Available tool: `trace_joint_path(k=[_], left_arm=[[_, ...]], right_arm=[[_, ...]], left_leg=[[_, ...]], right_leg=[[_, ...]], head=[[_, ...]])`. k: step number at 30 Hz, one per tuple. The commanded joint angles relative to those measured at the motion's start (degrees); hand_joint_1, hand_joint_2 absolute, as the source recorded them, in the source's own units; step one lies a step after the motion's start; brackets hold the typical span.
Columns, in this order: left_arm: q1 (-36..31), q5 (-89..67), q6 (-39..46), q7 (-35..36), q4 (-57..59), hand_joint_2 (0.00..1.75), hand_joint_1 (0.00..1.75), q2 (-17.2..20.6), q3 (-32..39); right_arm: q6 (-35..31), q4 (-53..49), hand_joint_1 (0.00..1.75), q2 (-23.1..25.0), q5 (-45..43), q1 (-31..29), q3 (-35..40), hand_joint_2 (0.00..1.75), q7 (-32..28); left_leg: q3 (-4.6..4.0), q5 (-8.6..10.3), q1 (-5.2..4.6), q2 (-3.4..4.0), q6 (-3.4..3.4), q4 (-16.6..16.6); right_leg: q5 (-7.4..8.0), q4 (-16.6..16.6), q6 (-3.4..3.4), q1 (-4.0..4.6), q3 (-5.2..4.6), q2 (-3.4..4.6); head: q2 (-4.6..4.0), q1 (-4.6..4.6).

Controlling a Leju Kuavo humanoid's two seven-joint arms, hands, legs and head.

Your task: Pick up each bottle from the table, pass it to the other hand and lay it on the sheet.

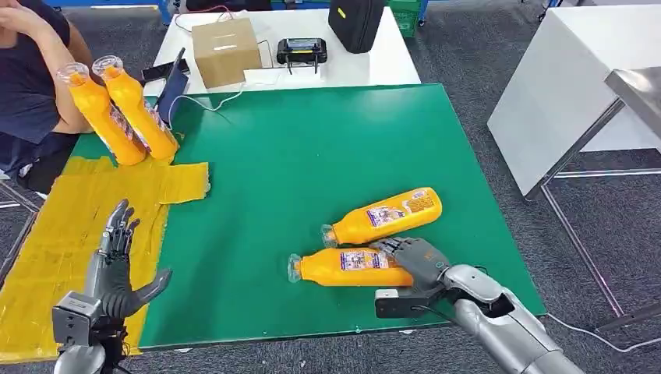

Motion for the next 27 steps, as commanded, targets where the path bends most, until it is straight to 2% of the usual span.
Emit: trace_joint_path(k=[1, 9, 14, 16, 17, 19, 20, 22, 24, 26, 27], left_arm=[[-2.85, 0.59, -0.29, 0.23, 4.64, 1.75, 0.0, -0.28, -0.16], [-2.81, 0.63, -0.29, 0.23, 4.57, 1.75, 0.0, -0.26, -0.17], [-3.79, 1.26, -0.41, 0.24, 5.86, 1.75, 0.0, -0.25, -0.58], [-4.46, 5.84, -3.89, 1.41, 7.42, 1.75, 0.0, -0.84, -0.18], [-4.36, 8.21, -6.29, 3.11, 7.75, 0.0, 0.0, -0.33, -0.73], [-3.86, 14.84, -10.6, 6.13, 8.17, 0.0, 0.0, -0.7, -0.15], [-3.38, 19.69, -14.15, 7.51, 7.83, 0.0, 0.0, -1.37, 0.05], [-3.48, 21.23, -15.28, 8.15, 7.46, 0.0, 0.0, -1.97, -0.92], [-4.16, 23.22, -14.84, 9.34, 7.14, 0.0, 0.0, -3.14, -2.63], [-4.33, 22.94, -13.16, 8.95, 4.95, 0.0, 0.0, -5.14, -4.95], [-4.33, 24.27, -13.46, 8.84, 4.35, 1.75, 0.0, -6.1, -5.67]], right_arm=[[2.72, 6.34, 1.75, -3.12, -1.74, -3.1, 7.37, 1.75, 0.91], [2.88, 6.13, 1.75, -3.27, -2.08, -3.13, 7.59, 1.75, 0.93], [5.56, 6.52, 1.75, -4.8, -5.38, -4.03, 9.44, 1.75, 0.74], [4.92, 7.5, 1.75, -3.48, -8.49, -2.99, 7.94, 1.75, 0.1], [2.55, 8.69, 1.75, -0.9, -10.49, -1.74, 5.81, 1.75, -0.49], [-4.38, 9.43, 1.75, 6.66, -11.85, 1.21, -0.23, 1.75, -2.65], [-7.51, 7.55, 1.75, 12.32, -16.38, 3.09, -4.73, 1.75, -6.09], [-7.26, 5.06, 1.75, 16.38, -19.04, 2.76, -6.2, 1.75, -6.26], [-4.72, 0.55, 1.75, 19.96, -27.33, 1.87, -10.03, 1.75, -7.21], [-4.07, -3.49, 1.75, 22.26, -31.64, 0.17, -12.7, 1.75, -6.8], [-3.75, -4.42, 1.75, 23.12, -32.97, -0.81, -13.4, 1.75, -6.62]], left_leg=[[0.11, 0.02, 0.1, -0.35, -0.04, -0.04], [0.15, 0.04, 0.08, -0.3, 0.01, -0.06], [0.11, 0.06, 0.05, -0.31, 0.02, -0.05], [0.14, 0.06, 0.06, -0.32, 0.03, -0.06], [0.21, 0.07, 0.12, -0.47, 0.0, -0.09], [0.33, 0.06, 0.16, -0.38, -0.02, -0.17], [0.34, 0.04, 0.14, -0.19, -0.02, -0.16], [0.32, 0.0, 0.2, 0.04, -0.06, -0.14], [0.28, -0.04, 0.23, 0.06, -0.14, -0.1], [-0.02, -0.02, 0.07, 0.19, -0.12, 0.01], [-0.08, -0.06, 0.11, 0.11, -0.16, 0.1]], right_leg=[[-0.02, -0.1, -0.09, 0.05, 0.22, 0.1], [-0.02, -0.12, -0.08, 0.03, 0.3, 0.06], [-0.02, -0.09, -0.06, 0.01, 0.24, 0.0], [-0.02, -0.12, -0.06, 0.02, 0.28, -0.04], [-0.02, -0.19, -0.1, 0.06, 0.4, 0.02], [0.0, -0.27, -0.11, 0.1, 0.48, 0.06], [0.02, -0.25, -0.1, 0.09, 0.45, 0.12], [0.05, -0.21, -0.14, 0.15, 0.41, 0.41], [0.02, -0.11, -0.22, 0.17, 0.33, 0.65], [0.04, 0.09, -0.13, 0.07, -0.08, 0.42], [-0.01, 0.18, -0.17, 0.11, -0.13, 0.49]], head=[[0.0, 0.02], [0.0, 0.0], [0.0, -0.02], [0.0, 0.0], [0.0, 0.0], [0.0, 0.02], [0.0, 0.02], [0.0, 0.04], [0.0, 0.07], [0.0, 0.0], [0.0, -0.02]])
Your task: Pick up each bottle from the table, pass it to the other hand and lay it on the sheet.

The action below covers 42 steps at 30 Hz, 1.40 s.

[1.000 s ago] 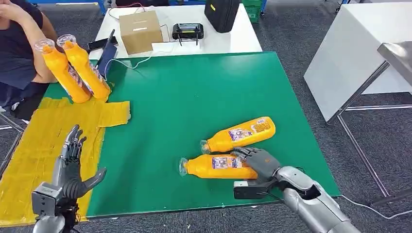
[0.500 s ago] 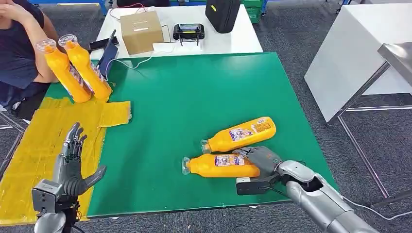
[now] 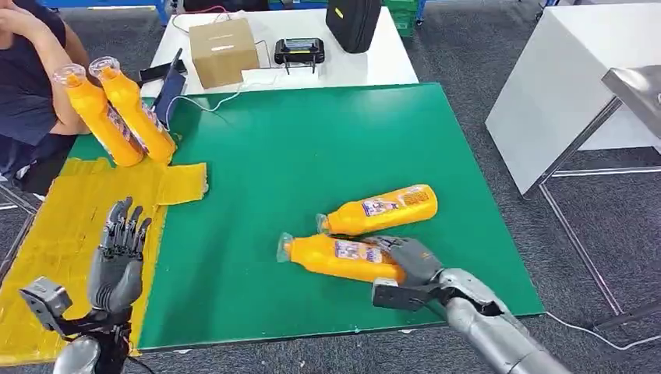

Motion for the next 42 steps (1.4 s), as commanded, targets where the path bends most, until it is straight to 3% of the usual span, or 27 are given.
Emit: trace_joint_path(k=[1, 11, 12, 14, 21, 23, 27, 28, 33, 39, 42], left_arm=[[-2.08, 3.61, 1.86, 1.6, -0.19, 1.75, 0.0, -6.03, -7.05], [-1.45, 3.67, 3.59, 0.7, -2.61, 1.75, 0.0, -5.81, -11.97], [-1.45, 3.37, 3.98, 0.57, -2.8, 1.75, 0.0, -5.81, -12.46], [-1.9, 3.11, 4.19, 0.55, -2.77, 1.75, 0.0, -5.8, -13.24], [-2.92, 2.0, 5.11, 0.26, -2.64, 1.75, 0.0, -5.95, -14.6], [-2.92, 2.0, 5.11, 0.26, -2.64, 1.75, 0.0, -5.95, -14.6], [-3.52, 1.98, 4.98, 0.26, -2.04, 1.75, 0.0, -5.66, -15.44], [-3.56, 1.98, 4.96, 0.26, -2.04, 1.75, 0.0, -5.65, -15.47], [-2.72, 2.33, 5.65, 0.34, -2.62, 1.75, 0.0, -6.15, -14.94], [-2.09, 2.65, 6.51, -0.15, -2.7, 1.75, 0.0, -6.26, -13.76], [-1.72, 2.68, 6.5, -0.26, -2.91, 1.75, 0.0, -6.12, -13.18]], right_arm=[[3.55, -7.78, 1.75, 16.14, -14.24, -4.1, -12.29, 1.75, 0.16], [2.06, -6.45, 1.64, 17.29, -16.42, -9.0, -13.54, 1.75, 0.89], [1.94, -6.03, 1.52, 17.57, -16.59, -9.66, -13.63, 1.75, 1.13], [1.6, -4.76, 1.43, 18.57, -16.64, -10.88, -13.47, 1.75, 1.84], [0.75, 0.92, 1.41, 21.64, -15.46, -13.6, -10.98, 1.75, 2.82], [0.75, 0.92, 1.43, 21.64, -15.46, -13.6, -10.98, 1.75, 2.82], [1.65, 4.78, 1.48, 24.4, -13.31, -14.99, -6.18, 1.75, 2.77], [1.14, 4.94, 1.43, 24.93, -12.88, -14.74, -5.69, 1.75, 2.74], [0.45, 5.7, 1.45, 28.11, -8.42, -10.83, 2.9, 1.75, 1.88], [1.98, 6.42, 1.47, 29.31, -4.67, -7.36, 14.72, 1.75, 1.05], [1.74, 6.22, 1.47, 29.03, -4.18, -6.32, 17.17, 1.75, 0.77]], left_leg=[[-0.26, 0.08, 0.0, -0.15, -0.11, 0.08], [-0.29, 0.12, 0.04, -0.44, -0.13, 0.11], [-0.37, 0.16, -0.01, -0.4, -0.11, 0.07], [-0.32, 0.08, 0.06, -0.48, -0.14, 0.16], [-0.14, 0.02, 0.18, -0.5, -0.21, 0.15], [-0.25, 0.12, 0.08, -0.43, -0.14, 0.05], [-0.09, 0.02, 0.17, -0.45, -0.17, 0.07], [-0.32, 0.13, 0.05, -0.24, -0.12, 0.02], [-0.12, 0.05, 0.15, -0.36, -0.2, -0.03], [-0.29, 0.09, 0.13, -0.31, -0.13, -0.04], [-0.27, 0.09, 0.14, -0.33, -0.14, -0.08]], right_leg=[[-0.03, 0.19, -0.08, 0.0, -0.3, 0.2], [-0.1, 0.14, -0.11, -0.04, -0.16, 0.14], [-0.05, 0.13, -0.07, -0.07, -0.24, 0.09], [-0.11, 0.18, -0.12, -0.02, -0.16, 0.22], [-0.15, 0.14, -0.22, 0.09, -0.02, 0.47], [-0.07, 0.05, -0.1, 0.05, -0.13, 0.18], [-0.12, 0.06, -0.16, 0.07, 0.02, 0.46], [-0.03, 0.08, -0.07, 0.0, -0.24, 0.23], [-0.13, 0.01, -0.17, 0.06, -0.04, 0.35], [-0.1, 0.0, -0.11, 0.06, -0.22, 0.2], [-0.11, -0.04, -0.11, 0.06, -0.19, 0.21]], head=[[0.0, -0.02], [0.0, 0.0], [0.0, 0.02], [0.0, 0.02], [0.0, 0.02], [0.0, 0.02], [0.0, 0.02], [0.0, 0.02], [0.0, 0.02], [0.0, 0.02], [0.0, 0.02]])
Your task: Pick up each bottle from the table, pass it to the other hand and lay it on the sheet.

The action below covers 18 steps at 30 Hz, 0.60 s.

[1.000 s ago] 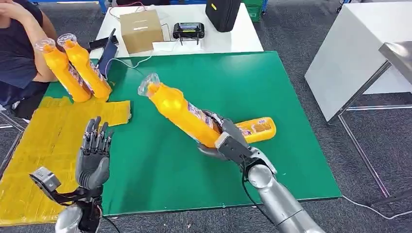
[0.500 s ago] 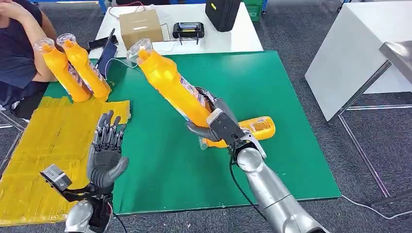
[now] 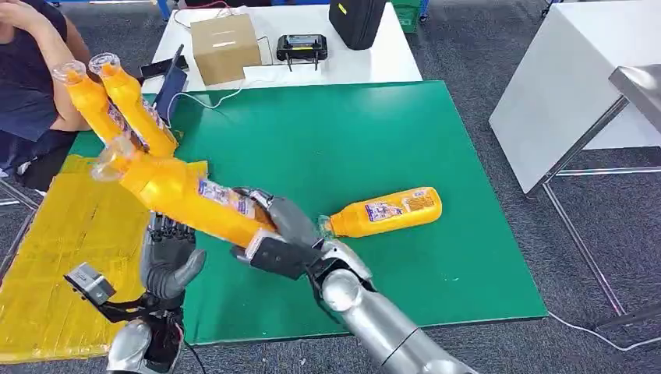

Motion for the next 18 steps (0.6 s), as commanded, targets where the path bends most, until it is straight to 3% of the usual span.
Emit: trace_joint_path(k=[1, 7, 15, 16, 18], left_arm=[[-0.14, 0.15, 0.49, -0.23, 1.27, 1.75, 0.0, 0.25, 0.92], [-0.38, 0.32, 0.44, -0.22, 2.28, 1.75, 0.0, 0.17, 1.59], [-0.59, 1.06, 1.17, 0.11, 2.18, 1.75, 0.0, 0.21, 2.11], [-0.41, 1.34, 1.12, -0.02, 2.13, 1.75, 1.75, 0.3, 2.42], [-0.28, 1.87, 0.65, -0.17, 2.29, 1.75, 1.75, 0.45, 2.62]], right_arm=[[0.56, 4.6, 1.45, -0.01, 1.31, 1.97, 14.31, 1.75, -0.69], [0.76, 5.18, 1.48, -0.29, 1.0, 2.36, 16.4, 1.75, -0.74], [1.69, 7.66, 1.38, -0.63, -0.98, 1.56, 16.4, 1.75, -0.68], [1.54, 7.77, 1.38, -0.86, -1.05, 1.58, 16.26, 1.75, -0.78], [1.49, 7.88, 1.33, -1.28, -1.04, 1.54, 16.21, 1.75, -0.88]], left_leg=[[0.38, -0.16, 0.15, -0.21, -0.07, -0.02], [0.22, -0.07, 0.09, -0.27, -0.06, -0.06], [0.19, -0.04, 0.07, -0.32, -0.06, -0.08], [0.31, -0.1, 0.12, -0.41, -0.08, -0.07], [0.27, -0.09, 0.13, -0.38, -0.07, -0.05]], right_leg=[[-0.12, -0.12, -0.12, 0.06, 0.43, 0.39], [-0.09, -0.13, -0.1, 0.01, 0.26, 0.22], [-0.09, -0.13, -0.08, 0.01, 0.23, 0.11], [-0.14, -0.15, -0.12, 0.04, 0.37, 0.17], [-0.12, -0.15, -0.1, 0.05, 0.33, 0.16]], head=[[0.0, -0.02], [0.0, 0.0], [0.0, -0.02], [0.0, -0.02], [0.0, -0.02]])
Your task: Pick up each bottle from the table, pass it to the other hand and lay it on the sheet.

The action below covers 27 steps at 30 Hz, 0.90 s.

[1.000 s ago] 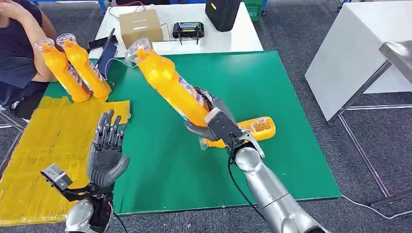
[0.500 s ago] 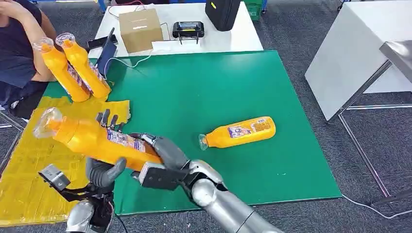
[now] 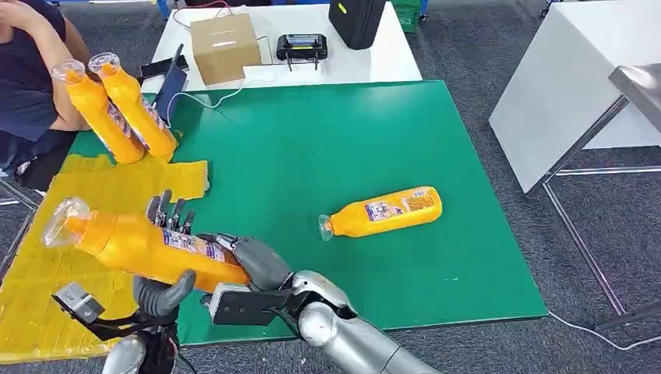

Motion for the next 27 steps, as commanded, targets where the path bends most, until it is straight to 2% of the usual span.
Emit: trace_joint_path(k=[1, 12, 18, 22, 27], left_arm=[[-3.75, 1.14, 0.02, 0.52, 2.67, 1.75, 1.75, 0.47, 0.88], [-4.1, 1.32, -0.35, 0.37, 3.02, 1.75, 1.75, 0.65, 1.37], [-4.07, 1.17, -1.08, 0.15, 2.9, 1.75, 1.75, 0.71, 1.82], [-3.83, -0.04, -1.21, -0.48, 2.1, 1.75, 1.75, 1.32, 2.37], [-3.48, -3.74, 0.1, -1.81, 1.11, 1.75, 1.75, 1.81, 2.77]], right_arm=[[1.39, 4.99, 1.33, -2.46, 0.2, -0.04, 6.11, 1.75, -0.76], [1.46, 5.46, 1.31, -2.53, 0.2, -0.25, 5.94, 1.75, -0.78], [0.67, 5.19, 1.34, -3.0, 0.64, -0.23, 4.95, 1.75, -0.82], [0.16, 4.78, 1.43, -3.5, 0.69, -0.7, 3.06, 1.75, -0.47], [-1.2, 3.57, 1.38, -4.44, 0.95, -0.94, 0.6, 1.75, 0.04]], left_leg=[[0.28, -0.04, 0.1, -0.33, -0.05, -0.09], [0.31, -0.06, 0.14, -0.42, -0.08, -0.08], [0.21, -0.02, 0.09, -0.33, -0.04, -0.08], [0.35, -0.08, 0.17, -0.47, -0.07, -0.05], [0.24, -0.04, 0.13, -0.38, -0.06, -0.06]], right_leg=[[-0.08, -0.14, -0.08, 0.04, 0.37, 0.09], [-0.11, -0.14, -0.12, 0.06, 0.42, 0.1], [-0.07, -0.12, -0.07, 0.03, 0.29, 0.04], [-0.13, -0.15, -0.11, 0.08, 0.47, 0.1], [-0.08, -0.13, -0.09, 0.06, 0.33, 0.09]], head=[[0.0, 0.0], [0.0, 0.0], [0.0, 0.0], [0.0, 0.0], [0.0, 0.0]])
